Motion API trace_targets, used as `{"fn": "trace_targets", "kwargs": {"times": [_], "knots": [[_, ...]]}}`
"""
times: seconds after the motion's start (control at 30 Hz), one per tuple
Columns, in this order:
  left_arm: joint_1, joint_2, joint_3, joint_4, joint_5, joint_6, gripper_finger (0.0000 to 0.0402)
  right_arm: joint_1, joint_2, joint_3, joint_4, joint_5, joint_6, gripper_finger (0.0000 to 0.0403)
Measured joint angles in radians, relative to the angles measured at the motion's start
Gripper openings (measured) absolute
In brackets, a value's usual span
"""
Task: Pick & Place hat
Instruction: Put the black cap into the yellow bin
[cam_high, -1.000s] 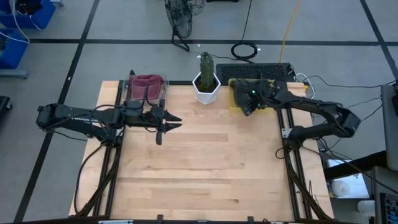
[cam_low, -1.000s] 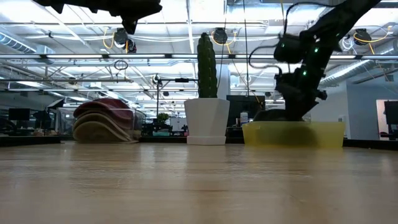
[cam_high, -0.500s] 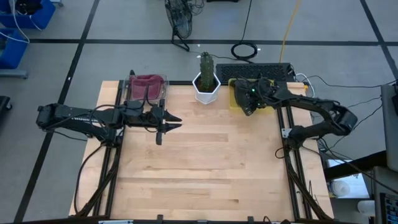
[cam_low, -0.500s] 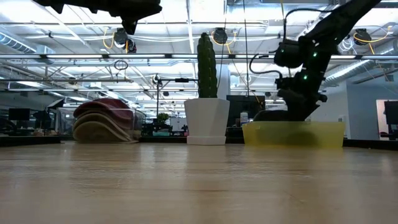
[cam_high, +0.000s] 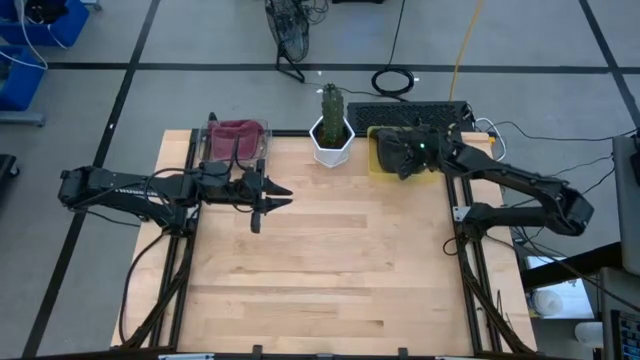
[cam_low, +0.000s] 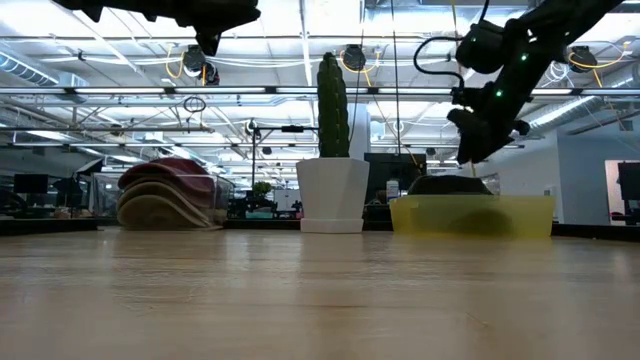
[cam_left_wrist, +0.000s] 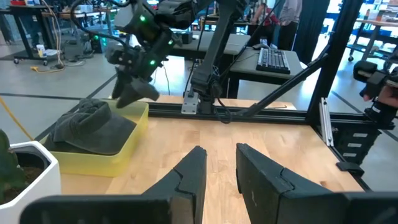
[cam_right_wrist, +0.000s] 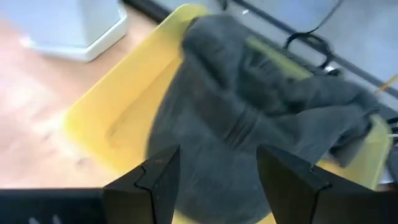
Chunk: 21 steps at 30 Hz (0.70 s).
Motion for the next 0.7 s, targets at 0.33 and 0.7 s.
{"fn": "trace_targets", "kwargs": {"times": [0.33, 0.7], "knots": [[0.000, 0.000, 0.000, 0.000, 0.000, 0.005, 0.0090, -0.070, 0.201, -0.070, 0.213, 0.020, -0.032, 0.0194], [0.000, 0.000, 0.000, -0.002, 0.000, 0.009, 0.0090, -0.138, 0.303, -0.187, 0.347, -0.072, -0.027, 0.0194]]}}
